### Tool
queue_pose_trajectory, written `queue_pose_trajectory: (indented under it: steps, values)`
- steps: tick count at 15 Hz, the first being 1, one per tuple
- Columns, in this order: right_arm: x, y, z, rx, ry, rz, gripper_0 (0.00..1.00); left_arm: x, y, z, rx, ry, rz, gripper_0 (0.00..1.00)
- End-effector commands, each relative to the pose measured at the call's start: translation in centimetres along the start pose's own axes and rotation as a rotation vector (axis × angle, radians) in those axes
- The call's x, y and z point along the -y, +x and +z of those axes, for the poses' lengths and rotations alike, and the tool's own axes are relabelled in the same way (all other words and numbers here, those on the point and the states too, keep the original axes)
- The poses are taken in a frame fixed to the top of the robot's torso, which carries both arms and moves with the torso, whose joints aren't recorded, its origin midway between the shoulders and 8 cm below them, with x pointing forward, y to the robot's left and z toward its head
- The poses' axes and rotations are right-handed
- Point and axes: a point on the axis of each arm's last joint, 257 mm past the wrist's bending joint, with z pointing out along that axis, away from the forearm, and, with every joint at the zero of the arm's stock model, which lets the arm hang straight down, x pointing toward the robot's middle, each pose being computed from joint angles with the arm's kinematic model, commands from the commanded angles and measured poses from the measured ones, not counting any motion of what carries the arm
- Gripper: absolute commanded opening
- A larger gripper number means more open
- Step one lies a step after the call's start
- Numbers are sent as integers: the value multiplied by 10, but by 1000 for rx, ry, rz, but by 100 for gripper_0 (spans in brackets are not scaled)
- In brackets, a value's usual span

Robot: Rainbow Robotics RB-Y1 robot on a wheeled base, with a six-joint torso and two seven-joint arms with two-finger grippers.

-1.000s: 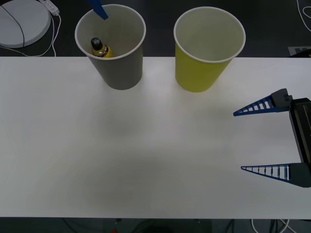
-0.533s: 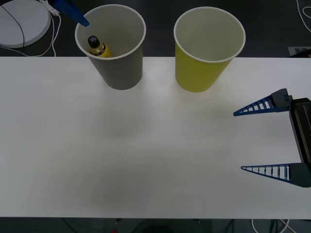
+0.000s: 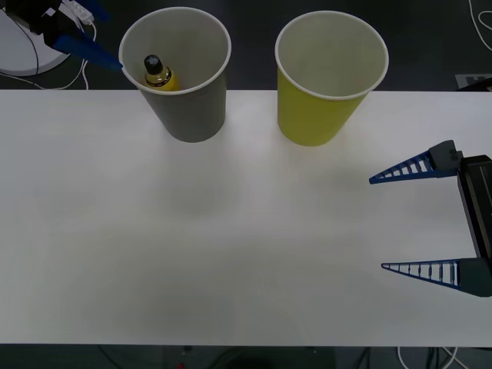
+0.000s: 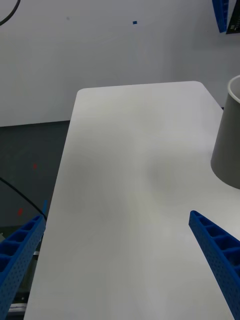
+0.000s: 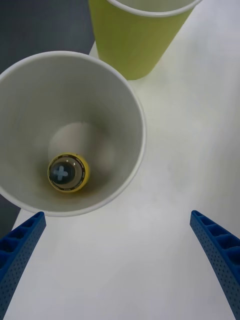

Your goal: Put the can into the green bin and the plastic bottle into the gray bin

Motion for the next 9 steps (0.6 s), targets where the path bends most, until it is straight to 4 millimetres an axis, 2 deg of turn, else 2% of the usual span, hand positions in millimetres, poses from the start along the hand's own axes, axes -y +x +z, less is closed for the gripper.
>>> queue_pose_trajectory:
  steps: [1, 5, 9]
  values:
    - [0, 0, 0, 0, 0, 0, 100, 16, 14, -4, 24, 37, 10, 100]
    - [0, 0, 0, 0, 0, 0, 100, 30, 34, -5, 75, 78, 23, 100]
    - [0, 0, 0, 0, 0, 0, 100, 44, 46, 8, 140, 104, 25, 100]
